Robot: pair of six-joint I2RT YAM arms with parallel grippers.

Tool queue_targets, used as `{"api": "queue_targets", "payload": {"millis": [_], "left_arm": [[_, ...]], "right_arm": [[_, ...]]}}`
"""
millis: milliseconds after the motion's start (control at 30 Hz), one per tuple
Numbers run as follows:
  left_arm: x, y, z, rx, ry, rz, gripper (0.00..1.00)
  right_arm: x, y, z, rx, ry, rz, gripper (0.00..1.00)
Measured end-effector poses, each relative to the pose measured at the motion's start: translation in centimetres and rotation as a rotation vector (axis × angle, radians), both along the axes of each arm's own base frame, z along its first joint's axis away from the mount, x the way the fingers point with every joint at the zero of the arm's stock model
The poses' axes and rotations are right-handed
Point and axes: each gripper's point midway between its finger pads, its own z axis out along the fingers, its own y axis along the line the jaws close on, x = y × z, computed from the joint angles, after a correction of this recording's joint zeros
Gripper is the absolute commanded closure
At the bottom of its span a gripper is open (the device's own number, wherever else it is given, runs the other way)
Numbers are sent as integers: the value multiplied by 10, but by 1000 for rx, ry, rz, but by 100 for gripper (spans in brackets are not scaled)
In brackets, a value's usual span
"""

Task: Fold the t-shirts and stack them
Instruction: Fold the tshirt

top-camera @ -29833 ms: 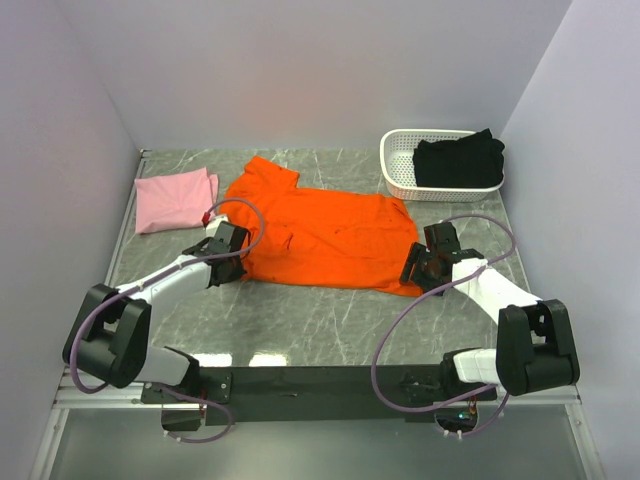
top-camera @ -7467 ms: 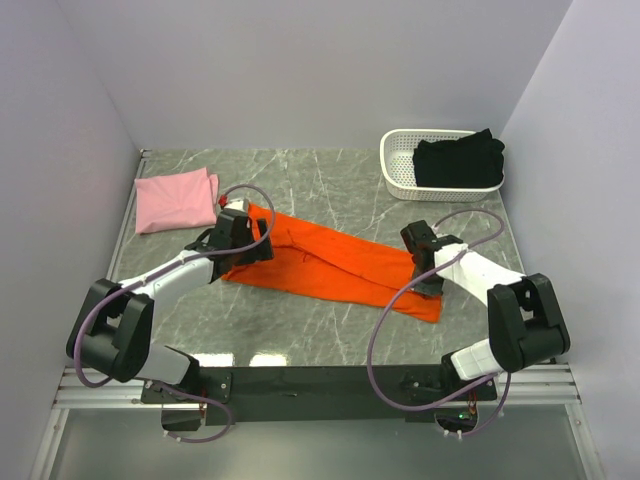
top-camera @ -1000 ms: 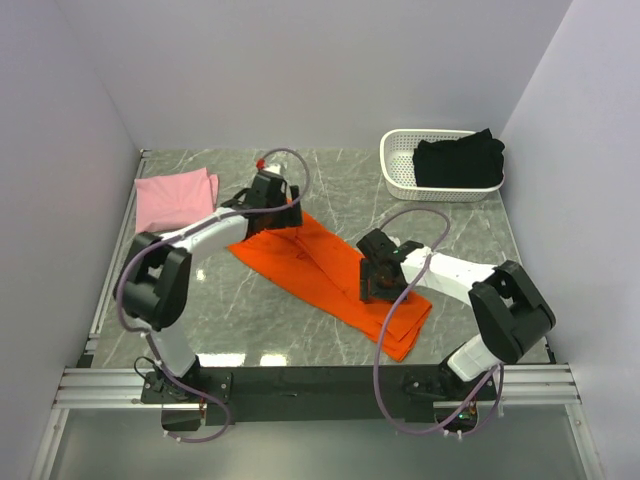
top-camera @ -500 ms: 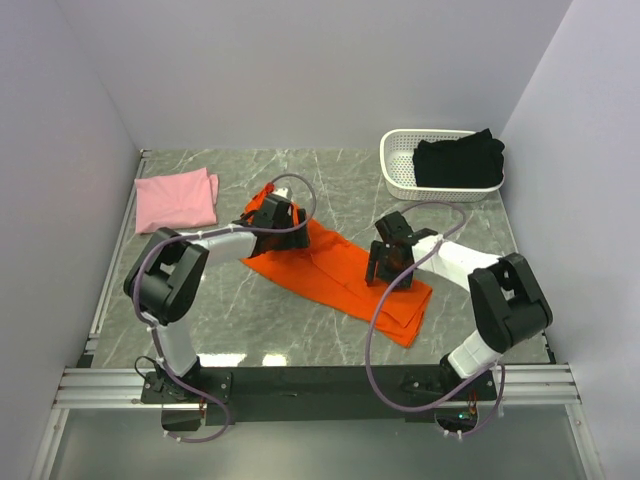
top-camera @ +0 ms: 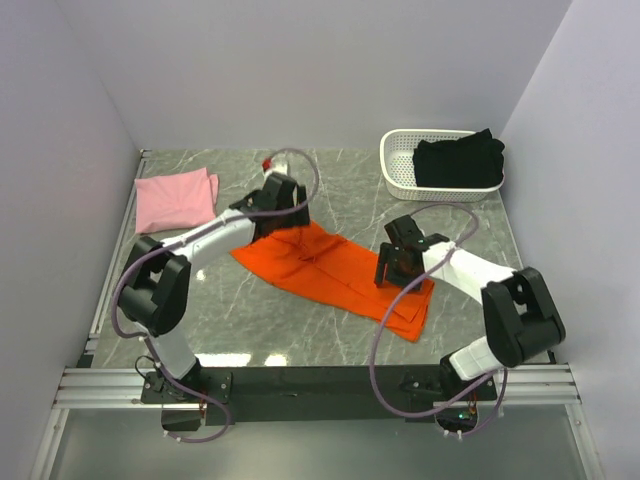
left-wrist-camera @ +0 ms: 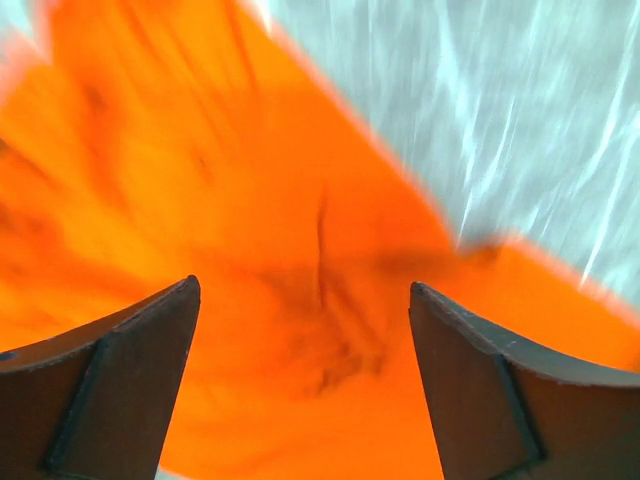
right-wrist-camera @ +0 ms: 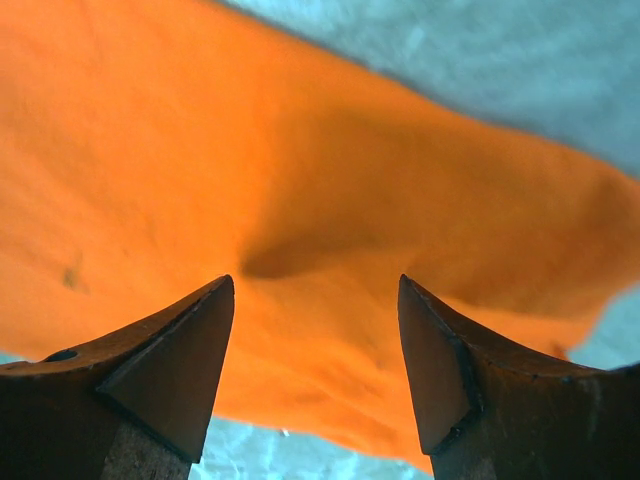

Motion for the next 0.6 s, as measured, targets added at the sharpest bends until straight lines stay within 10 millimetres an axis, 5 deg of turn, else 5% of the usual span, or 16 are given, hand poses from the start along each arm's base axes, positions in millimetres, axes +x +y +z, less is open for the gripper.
{"api": "queue_targets", "payload": {"millis": [100,200,300,433,600], "left_arm": [[40,11,37,9,-85,71,21],[73,23,46,31,-119,127,27],[82,31,18,85,-66,143,33],[68,27,-31,176,46,95,31],[50,9,-44,218,85,27,26]], "right_arm": [[-9,-6,11,4,-27,-3,27],[-11,-8,31,23,-86,-3,27],[-10,-8,48,46,-145,-3,27],[-11,-7,66,76,-198,0,27],[-13,-5,73,98,-216,6,27]]}}
